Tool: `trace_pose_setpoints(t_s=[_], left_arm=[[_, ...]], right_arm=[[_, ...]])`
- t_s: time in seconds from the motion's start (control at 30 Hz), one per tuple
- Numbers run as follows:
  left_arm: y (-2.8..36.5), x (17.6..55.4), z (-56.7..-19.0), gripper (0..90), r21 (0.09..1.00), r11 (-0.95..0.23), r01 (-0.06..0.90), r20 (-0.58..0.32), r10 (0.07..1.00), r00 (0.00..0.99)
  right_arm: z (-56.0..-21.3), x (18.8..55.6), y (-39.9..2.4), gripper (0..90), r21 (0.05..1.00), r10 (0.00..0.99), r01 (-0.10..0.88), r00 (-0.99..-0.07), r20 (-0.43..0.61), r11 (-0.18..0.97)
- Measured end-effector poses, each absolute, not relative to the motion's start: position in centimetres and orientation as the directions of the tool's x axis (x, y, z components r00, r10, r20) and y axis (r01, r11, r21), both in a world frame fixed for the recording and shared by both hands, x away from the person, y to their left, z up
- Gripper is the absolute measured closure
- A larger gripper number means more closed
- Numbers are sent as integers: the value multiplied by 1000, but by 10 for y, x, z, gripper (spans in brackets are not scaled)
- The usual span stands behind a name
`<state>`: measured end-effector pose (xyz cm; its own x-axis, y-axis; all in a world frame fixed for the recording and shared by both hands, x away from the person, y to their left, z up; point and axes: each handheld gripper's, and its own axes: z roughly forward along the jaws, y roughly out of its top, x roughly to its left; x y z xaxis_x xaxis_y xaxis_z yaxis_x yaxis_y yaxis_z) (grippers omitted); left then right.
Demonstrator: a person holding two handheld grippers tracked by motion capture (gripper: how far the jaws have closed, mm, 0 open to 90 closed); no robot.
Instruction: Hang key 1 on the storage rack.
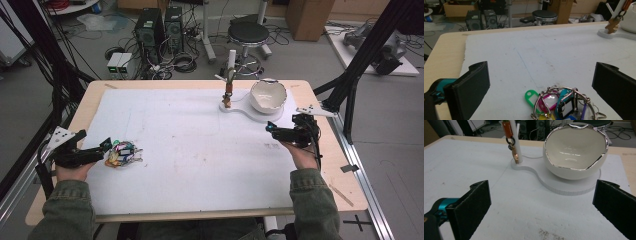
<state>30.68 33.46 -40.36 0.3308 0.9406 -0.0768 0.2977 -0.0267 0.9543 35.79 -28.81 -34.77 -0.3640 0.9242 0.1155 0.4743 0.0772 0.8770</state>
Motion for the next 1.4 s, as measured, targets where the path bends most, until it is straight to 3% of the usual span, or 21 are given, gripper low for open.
trace_pose_setpoints(t_s=[1.4], left_arm=[[333,308,-404,17,948,-26,317,-84,941,329]], right_arm=[[-395,330,-300,6,894,942,445,-319,105,50]])
